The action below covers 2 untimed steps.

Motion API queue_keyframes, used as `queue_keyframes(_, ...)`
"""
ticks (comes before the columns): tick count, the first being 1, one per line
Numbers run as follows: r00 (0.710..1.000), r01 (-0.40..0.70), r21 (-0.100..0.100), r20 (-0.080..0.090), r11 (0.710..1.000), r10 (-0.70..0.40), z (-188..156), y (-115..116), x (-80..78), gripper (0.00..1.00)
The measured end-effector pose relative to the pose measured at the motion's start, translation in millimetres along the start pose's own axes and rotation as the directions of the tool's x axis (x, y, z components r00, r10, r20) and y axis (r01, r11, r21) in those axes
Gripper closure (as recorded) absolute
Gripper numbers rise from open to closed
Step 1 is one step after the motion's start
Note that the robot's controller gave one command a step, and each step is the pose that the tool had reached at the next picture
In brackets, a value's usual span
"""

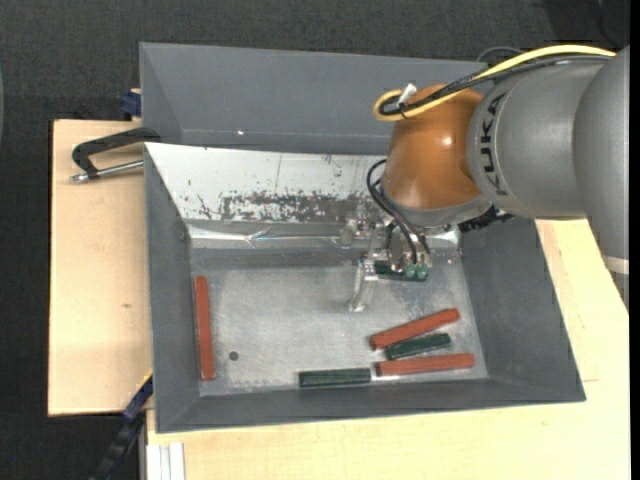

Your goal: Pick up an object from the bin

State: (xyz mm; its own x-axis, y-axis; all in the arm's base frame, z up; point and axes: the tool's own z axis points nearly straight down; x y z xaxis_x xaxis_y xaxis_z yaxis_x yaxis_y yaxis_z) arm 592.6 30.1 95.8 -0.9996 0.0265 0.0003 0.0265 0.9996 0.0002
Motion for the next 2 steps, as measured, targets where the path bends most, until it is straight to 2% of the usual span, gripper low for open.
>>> queue_keyframes(1,1.000,0.009,0.000,0.000,1.000,-0.009,3.2,-1.0,0.5,0.00)
queue_keyframes(2,0.994,-0.106,-0.002,0.001,0.994,0.106,11.6,-9.4,-3.7,0.00)
